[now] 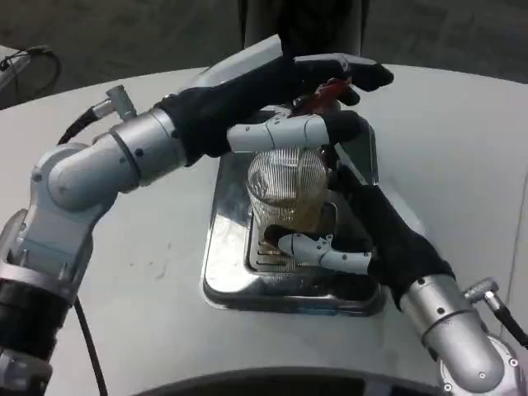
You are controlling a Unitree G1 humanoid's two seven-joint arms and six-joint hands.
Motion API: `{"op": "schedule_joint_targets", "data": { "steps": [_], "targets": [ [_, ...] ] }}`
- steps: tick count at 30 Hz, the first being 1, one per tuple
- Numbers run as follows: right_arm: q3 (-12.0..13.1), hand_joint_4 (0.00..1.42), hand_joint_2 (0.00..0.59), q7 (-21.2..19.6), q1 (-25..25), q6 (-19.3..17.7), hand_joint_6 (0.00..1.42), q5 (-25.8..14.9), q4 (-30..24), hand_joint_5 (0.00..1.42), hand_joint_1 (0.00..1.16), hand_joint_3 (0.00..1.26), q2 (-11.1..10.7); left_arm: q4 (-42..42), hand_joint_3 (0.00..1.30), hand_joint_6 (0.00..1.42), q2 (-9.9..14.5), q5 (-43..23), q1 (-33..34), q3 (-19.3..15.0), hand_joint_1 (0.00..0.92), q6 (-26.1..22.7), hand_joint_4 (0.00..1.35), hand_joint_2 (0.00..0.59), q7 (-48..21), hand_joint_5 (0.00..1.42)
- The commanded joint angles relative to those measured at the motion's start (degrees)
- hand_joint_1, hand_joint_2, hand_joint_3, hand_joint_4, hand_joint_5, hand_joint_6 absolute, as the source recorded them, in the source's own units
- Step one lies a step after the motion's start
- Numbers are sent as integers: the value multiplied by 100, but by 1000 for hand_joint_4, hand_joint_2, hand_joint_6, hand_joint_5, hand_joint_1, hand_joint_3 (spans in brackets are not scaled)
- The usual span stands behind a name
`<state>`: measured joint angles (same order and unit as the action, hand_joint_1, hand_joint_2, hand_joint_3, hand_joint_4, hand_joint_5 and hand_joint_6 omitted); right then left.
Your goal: Grasp the cup under the faucet to collect the drink, then remove the cup.
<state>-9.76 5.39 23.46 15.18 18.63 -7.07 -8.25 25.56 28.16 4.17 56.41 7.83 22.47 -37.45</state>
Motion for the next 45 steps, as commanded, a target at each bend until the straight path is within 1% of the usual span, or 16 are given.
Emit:
{"op": "schedule_joint_targets", "data": {
  "steps": [1, 5, 13, 22, 31, 34, 37, 42, 45],
  "targets": [
    [-68, 0, 192, -120, 129, -159, 0, -5, 217, 64, 726, 0, 147, 137, 246, 150, 136, 68, 2, -7, 0, -51, 187, 0, -143, 224],
    [-105, 0, 195, -241, 207, -224, 0, 47, 355, 62, 720, 0, 209, 139, 249, 149, 163, 64, 14, -15, 0, -41, 189, 0, -174, 224],
    [-72, 0, 199, -483, 406, -305, 0, 44, 694, 62, 718, 0, 307, 176, 250, 148, 190, 55, 69, -21, 0, -23, 191, 0, -220, 223],
    [-44, 0, 199, -692, 629, -619, 0, -58, 1172, 62, 718, 0, 449, 378, 250, 148, 199, 79, 222, -15, 0, 57, 198, 0, -261, 223],
    [20, 0, 199, -875, 799, -842, 0, -87, 1574, 62, 718, 0, 594, 561, 258, 142, 213, 96, 347, -16, 0, 159, 204, 0, -296, 223],
    [6, 0, 199, -940, 810, -870, 0, -42, 1634, 66, 718, 0, 613, 615, 259, 138, 223, 100, 368, -18, 0, 184, 204, 0, -307, 226],
    [-8, 0, 200, -1133, 758, -926, 0, 56, 1629, 69, 717, 0, 640, 672, 259, 136, 225, 106, 377, -14, 0, 215, 204, 0, -315, 231],
    [-4, 0, 200, -1208, 777, -947, 0, 44, 1696, 73, 717, 0, 647, 783, 260, 134, 208, 122, 419, -2, 0, 278, 204, 0, -311, 236],
    [2, 0, 200, -1236, 791, -1051, 0, 19, 1776, 78, 717, 0, 651, 859, 260, 133, 186, 137, 462, 10, 0, 316, 204, 0, -307, 237]
  ]
}}
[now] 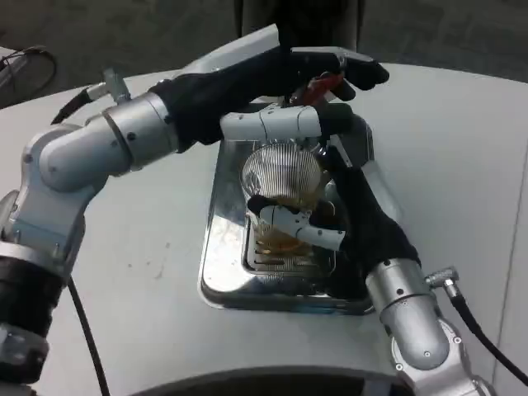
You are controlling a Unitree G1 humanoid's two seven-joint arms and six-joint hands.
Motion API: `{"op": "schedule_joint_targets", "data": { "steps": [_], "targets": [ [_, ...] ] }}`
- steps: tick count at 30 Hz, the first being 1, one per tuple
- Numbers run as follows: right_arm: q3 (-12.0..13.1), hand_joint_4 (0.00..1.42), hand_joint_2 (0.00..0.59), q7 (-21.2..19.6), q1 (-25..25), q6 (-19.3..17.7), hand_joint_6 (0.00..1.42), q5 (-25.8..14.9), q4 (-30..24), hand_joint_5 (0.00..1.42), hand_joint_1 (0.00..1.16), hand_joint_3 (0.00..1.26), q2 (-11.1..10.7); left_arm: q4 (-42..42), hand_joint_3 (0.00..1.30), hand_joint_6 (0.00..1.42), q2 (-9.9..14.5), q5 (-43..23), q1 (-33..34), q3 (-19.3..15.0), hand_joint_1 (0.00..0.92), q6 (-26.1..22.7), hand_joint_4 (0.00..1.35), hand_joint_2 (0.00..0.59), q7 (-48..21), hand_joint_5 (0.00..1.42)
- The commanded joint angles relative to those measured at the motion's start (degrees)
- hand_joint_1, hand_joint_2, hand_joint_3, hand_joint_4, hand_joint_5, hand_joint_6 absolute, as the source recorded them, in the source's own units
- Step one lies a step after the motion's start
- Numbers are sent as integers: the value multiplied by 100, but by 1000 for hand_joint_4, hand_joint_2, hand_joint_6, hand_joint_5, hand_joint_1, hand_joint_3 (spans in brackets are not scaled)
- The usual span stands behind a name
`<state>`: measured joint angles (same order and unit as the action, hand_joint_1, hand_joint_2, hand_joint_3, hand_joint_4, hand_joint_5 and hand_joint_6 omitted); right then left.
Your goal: Grasp the cup under the faucet to collect the drink, then remove the cup.
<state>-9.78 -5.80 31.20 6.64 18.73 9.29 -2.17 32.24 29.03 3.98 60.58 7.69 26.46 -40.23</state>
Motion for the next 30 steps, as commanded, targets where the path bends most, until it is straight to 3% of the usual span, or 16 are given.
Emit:
{"op": "schedule_joint_targets", "data": {
  "steps": [1, 21, 30],
  "targets": [
    [4, 1, 200, -122, 17, -208, 0, 6, 153, 79, 717, 0, 47, 215, 261, 133, 90, 163, 62, 30, 0, -76, 204, 0, -26, 237],
    [30, 29, 206, -359, 63, -335, 1, 6, 505, 108, 711, 0, 117, 499, 271, 132, 70, 591, 241, 298, 0, 451, 214, 0, -6, 239],
    [69, 59, 209, -590, 113, -494, 1, -28, 725, 128, 706, 0, 279, 631, 272, 132, 60, 610, 271, 361, 0, 526, 214, 0, 60, 239]
  ]
}}
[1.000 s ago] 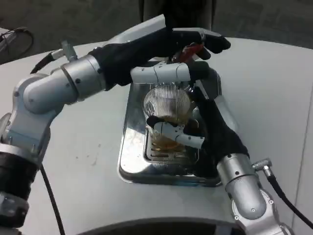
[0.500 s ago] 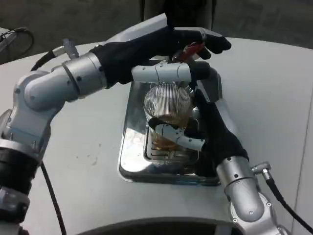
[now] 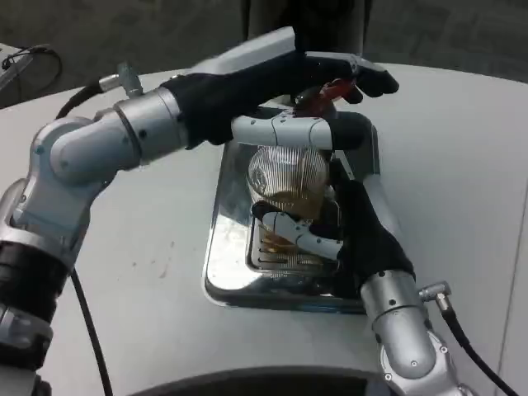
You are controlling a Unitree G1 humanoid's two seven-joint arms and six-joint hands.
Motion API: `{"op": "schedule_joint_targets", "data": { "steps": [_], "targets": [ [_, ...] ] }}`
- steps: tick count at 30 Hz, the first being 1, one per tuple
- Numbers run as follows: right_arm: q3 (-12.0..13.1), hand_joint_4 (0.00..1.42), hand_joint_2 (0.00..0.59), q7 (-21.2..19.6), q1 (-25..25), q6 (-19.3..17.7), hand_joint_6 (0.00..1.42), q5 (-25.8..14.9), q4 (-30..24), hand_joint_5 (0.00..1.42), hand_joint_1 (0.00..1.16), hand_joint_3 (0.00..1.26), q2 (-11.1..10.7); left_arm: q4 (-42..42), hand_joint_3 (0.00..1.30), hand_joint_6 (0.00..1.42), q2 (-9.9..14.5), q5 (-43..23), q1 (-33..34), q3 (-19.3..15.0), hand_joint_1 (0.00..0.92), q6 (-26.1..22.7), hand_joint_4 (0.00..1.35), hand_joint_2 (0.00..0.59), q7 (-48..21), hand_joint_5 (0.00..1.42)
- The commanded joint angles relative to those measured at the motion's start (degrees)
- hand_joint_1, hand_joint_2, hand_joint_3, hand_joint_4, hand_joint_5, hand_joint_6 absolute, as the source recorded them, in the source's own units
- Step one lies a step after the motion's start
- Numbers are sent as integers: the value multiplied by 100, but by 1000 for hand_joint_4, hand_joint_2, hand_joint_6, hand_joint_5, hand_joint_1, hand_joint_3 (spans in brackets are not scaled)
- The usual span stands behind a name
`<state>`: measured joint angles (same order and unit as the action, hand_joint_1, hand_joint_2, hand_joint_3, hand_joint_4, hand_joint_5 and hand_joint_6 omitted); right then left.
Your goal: Grasp the cup under the faucet to collect the drink, then remove the cup.
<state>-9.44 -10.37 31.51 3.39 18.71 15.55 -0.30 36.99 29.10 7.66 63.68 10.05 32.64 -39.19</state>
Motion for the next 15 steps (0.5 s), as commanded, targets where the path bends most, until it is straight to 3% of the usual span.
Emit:
{"op": "schedule_joint_targets", "data": {
  "steps": [1, 8, 15],
  "targets": [
    [50, 61, 209, -168, 76, -210, 1, -42, 113, 131, 706, 0, 109, 167, 272, 132, 52, 242, -41, 125, 0, -93, 214, 0, -38, 239],
    [27, 117, 217, -367, 13, -426, 28, -37, 162, 176, 705, 4, 214, 190, 272, 140, 42, 219, -64, 109, 0, -135, 225, 0, -14, 239],
    [-57, 163, 222, -475, -57, -504, 57, 40, 167, 206, 715, 94, 290, 138, 274, 144, 64, 190, -112, 94, 0, -179, 227, 0, -26, 247]
  ]
}}
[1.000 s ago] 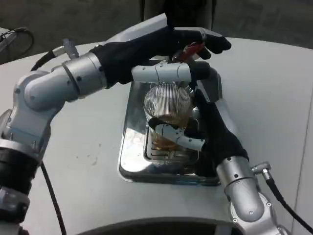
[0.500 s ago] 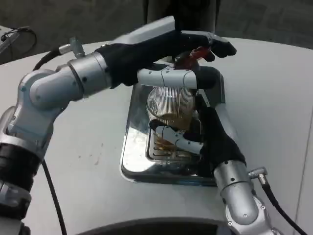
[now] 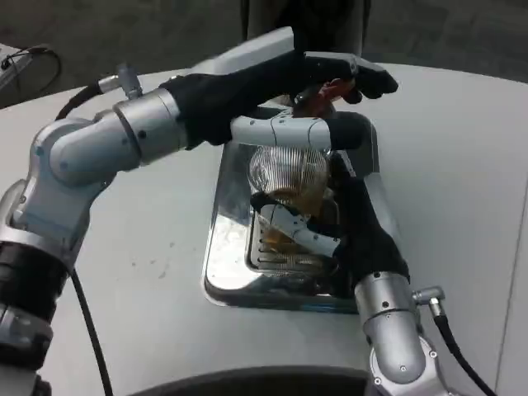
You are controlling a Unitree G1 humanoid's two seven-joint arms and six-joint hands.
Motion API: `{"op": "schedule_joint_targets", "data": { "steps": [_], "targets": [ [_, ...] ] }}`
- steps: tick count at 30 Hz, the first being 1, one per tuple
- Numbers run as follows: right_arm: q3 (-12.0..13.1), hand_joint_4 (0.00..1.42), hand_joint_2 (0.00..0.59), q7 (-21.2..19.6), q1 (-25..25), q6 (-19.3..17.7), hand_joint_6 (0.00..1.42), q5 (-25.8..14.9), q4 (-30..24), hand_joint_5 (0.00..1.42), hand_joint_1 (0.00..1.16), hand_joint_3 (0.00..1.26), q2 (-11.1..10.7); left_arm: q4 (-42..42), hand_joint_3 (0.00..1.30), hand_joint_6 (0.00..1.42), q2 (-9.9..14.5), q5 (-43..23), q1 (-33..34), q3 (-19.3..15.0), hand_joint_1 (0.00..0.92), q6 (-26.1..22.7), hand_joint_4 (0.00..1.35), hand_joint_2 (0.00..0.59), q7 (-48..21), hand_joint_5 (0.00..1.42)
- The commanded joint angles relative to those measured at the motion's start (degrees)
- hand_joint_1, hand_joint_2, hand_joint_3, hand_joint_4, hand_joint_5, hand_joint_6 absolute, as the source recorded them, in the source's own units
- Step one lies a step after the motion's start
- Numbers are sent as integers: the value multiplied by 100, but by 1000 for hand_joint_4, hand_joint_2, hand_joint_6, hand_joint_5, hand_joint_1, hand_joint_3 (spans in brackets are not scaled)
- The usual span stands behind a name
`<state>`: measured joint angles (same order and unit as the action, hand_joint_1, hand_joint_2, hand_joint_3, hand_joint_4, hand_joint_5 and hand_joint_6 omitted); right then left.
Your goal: Grasp the cup under the faucet to collect the drink, then remove the cup.
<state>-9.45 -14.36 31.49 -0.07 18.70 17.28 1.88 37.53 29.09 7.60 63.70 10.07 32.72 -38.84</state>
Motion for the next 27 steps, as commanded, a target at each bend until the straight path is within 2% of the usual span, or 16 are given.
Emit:
{"op": "schedule_joint_targets", "data": {
  "steps": [1, 7, 12, 19, 23, 27],
  "targets": [
    [-71, 175, 222, -65, -59, -148, 61, 42, -3, 207, 717, 107, 71, 73, 275, 144, 68, 186, -123, 88, 0, -196, 229, 0, -67, 248],
    [-160, 189, 222, -226, -179, -72, 77, 161, -199, 221, 718, 129, 138, -16, 286, 146, 81, 132, -184, 61, 0, -256, 246, 0, -89, 250],
    [-223, 215, 226, -484, -212, 64, 106, 365, -269, 232, 730, 163, 286, -114, 290, 147, 118, 92, -248, 39, 0, -296, 250, 0, -106, 257],
    [-308, 217, 232, -332, -208, 184, 113, 391, -268, 232, 734, 170, 304, -212, 300, 147, 195, 47, -310, 7, 0, -355, 258, 0, -123, 261],
    [-261, 110, 228, -197, -229, 297, 54, 320, -290, 186, 718, 58, 299, -217, 303, 147, 215, 30, -326, 10, 0, -365, 263, 0, -134, 261],
    [-254, 89, 226, -238, -180, 423, 34, 382, -255, 170, 699, 16, 314, -186, 307, 147, 206, 38, -329, 25, 0, -360, 265, 0, -133, 262]
  ]
}}
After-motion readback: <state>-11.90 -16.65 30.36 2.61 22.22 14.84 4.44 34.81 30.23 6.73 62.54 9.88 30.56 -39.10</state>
